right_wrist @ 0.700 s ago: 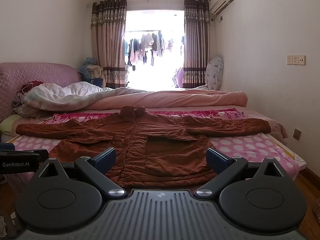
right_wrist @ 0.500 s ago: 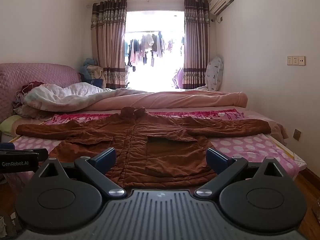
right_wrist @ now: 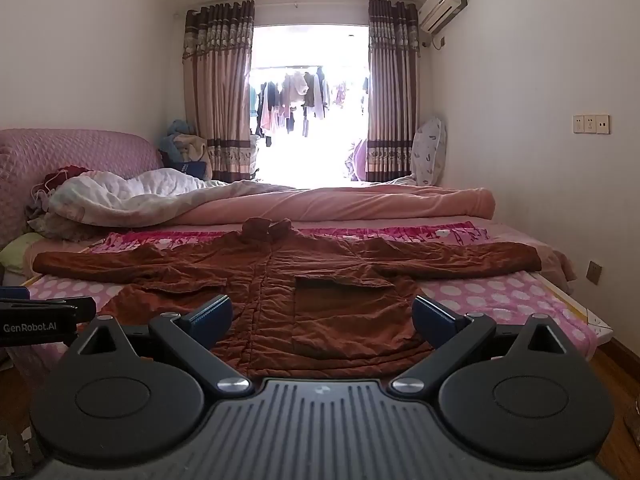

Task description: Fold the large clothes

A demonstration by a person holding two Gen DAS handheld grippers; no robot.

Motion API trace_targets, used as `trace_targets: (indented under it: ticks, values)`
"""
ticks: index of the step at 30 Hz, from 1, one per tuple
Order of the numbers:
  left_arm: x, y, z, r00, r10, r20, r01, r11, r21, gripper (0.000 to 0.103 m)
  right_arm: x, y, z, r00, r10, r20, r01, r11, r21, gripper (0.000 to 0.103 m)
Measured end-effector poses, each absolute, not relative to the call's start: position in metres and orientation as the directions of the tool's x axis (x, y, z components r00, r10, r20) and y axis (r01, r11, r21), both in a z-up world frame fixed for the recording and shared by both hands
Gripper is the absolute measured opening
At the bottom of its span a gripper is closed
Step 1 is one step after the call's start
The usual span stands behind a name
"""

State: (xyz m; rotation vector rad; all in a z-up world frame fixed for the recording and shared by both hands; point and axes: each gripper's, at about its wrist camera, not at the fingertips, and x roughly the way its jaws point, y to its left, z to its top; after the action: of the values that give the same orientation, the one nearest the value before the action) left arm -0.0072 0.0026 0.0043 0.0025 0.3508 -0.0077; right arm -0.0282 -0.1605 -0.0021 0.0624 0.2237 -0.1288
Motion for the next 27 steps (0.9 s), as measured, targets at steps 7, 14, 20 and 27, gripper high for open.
trace_targets:
  ticks: [7, 14, 20, 27]
  values:
    - [-0.0074, 0.0026, 0.0044, 0.939, -0.008, -0.343, 0.008, 1.0, 0.0, 0.091, -0.0293, -0.1602, -0.0001, 0.967, -0.123, -0.224, 0.136, 0.99, 0.043, 0.103]
    - [-0.0077, 0.0024, 0.0045, 0.939, -0.01, -0.343, 0.01, 1.0, -0.002, 0.091, -0.0305, -0.1602, 0.0033, 0.967, -0.125, -0.224, 0.137, 0.99, 0.037, 0.103]
    - [-0.0065, 0.0025, 0.0032, 0.939, -0.01, -0.343, 0.01, 1.0, -0.002, 0.091, -0.0288, -0.1597, 0.0021, 0.967, -0.124, -0.222, 0.136, 0.99, 0.039, 0.103]
    - [-0.007, 0.0025, 0.0027, 0.94, -0.009, -0.342, 0.009, 1.0, -0.002, 0.091, -0.0296, -0.1601, 0.0014, 0.968, -0.124, -0.22, 0.136, 0.99, 0.039, 0.103]
